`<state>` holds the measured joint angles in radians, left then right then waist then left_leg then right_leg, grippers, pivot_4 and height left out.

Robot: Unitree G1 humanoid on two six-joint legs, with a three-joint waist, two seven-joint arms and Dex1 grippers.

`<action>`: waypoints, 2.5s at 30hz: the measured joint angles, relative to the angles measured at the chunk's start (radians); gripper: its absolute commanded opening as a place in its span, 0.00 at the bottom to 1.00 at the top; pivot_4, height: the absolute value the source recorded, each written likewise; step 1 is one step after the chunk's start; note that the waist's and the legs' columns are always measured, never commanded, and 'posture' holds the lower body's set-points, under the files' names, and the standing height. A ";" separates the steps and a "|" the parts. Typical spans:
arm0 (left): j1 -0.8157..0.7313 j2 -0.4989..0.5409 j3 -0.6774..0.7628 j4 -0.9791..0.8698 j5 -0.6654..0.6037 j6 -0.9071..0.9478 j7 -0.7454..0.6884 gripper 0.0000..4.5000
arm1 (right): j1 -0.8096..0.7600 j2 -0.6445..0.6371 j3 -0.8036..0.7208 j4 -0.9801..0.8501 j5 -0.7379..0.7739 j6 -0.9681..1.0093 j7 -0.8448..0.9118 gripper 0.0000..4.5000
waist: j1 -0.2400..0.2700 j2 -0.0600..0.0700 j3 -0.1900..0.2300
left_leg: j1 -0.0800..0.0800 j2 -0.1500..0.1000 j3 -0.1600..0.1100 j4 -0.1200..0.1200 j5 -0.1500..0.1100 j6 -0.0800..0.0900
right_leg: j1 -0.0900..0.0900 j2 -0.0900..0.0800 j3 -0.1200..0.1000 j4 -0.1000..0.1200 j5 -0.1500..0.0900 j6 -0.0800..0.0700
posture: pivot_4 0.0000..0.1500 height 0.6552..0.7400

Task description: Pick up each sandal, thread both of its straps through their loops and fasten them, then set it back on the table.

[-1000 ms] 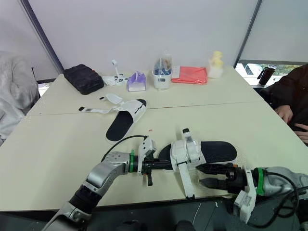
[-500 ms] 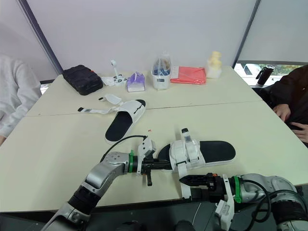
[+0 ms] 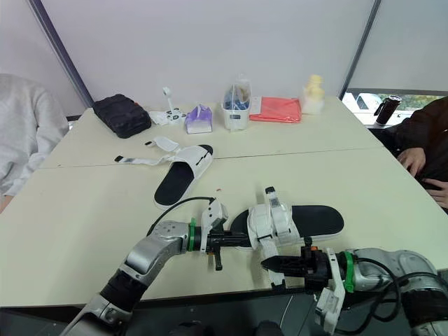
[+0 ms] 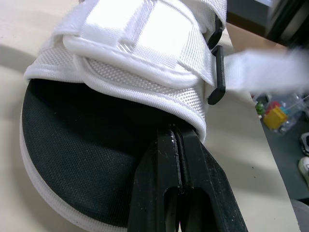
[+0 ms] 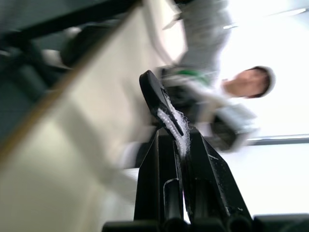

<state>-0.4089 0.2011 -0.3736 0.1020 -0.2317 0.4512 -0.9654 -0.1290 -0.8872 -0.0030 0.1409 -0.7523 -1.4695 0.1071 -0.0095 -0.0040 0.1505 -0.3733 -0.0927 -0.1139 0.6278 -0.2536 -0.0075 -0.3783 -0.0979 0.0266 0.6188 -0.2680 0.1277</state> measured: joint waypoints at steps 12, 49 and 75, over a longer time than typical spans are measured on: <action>-0.051 -0.028 -0.007 0.095 0.001 -0.040 -0.047 0.00 | 0.008 -0.136 0.261 -0.292 0.752 0.749 0.414 0.01 | 0.022 -0.001 0.001 | -0.001 0.000 -0.001 0.003 -0.002 0.003 | 0.003 -0.001 -0.001 -0.004 0.000 -0.001 | 1.00 1.00; -0.087 -0.055 -0.013 0.160 0.002 -0.078 -0.057 0.00 | -0.555 0.063 0.171 -0.252 1.451 2.401 0.776 0.84 | 0.030 -0.001 0.000 | -0.018 -0.001 -0.002 0.006 -0.002 0.004 | -0.013 -0.005 -0.005 -0.004 0.003 0.002 | 1.00 1.00; -0.074 -0.070 -0.012 0.156 0.002 -0.089 -0.039 0.00 | -0.762 0.109 0.386 0.058 1.202 2.532 1.039 0.55 | 0.047 -0.001 0.000 | -0.019 -0.002 -0.001 0.005 -0.002 0.004 | -0.015 -0.005 -0.005 -0.004 0.004 0.003 | 1.00 1.00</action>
<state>-0.4832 0.1315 -0.3853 0.2577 -0.2293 0.3619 -1.0044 -0.8914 -0.7781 0.3831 0.1993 0.4498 1.0625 1.1458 0.0377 -0.0049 0.1510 -0.3919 -0.0946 -0.1145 0.6324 -0.2560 -0.0040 -0.3933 -0.1031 0.0218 0.6151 -0.2639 0.1307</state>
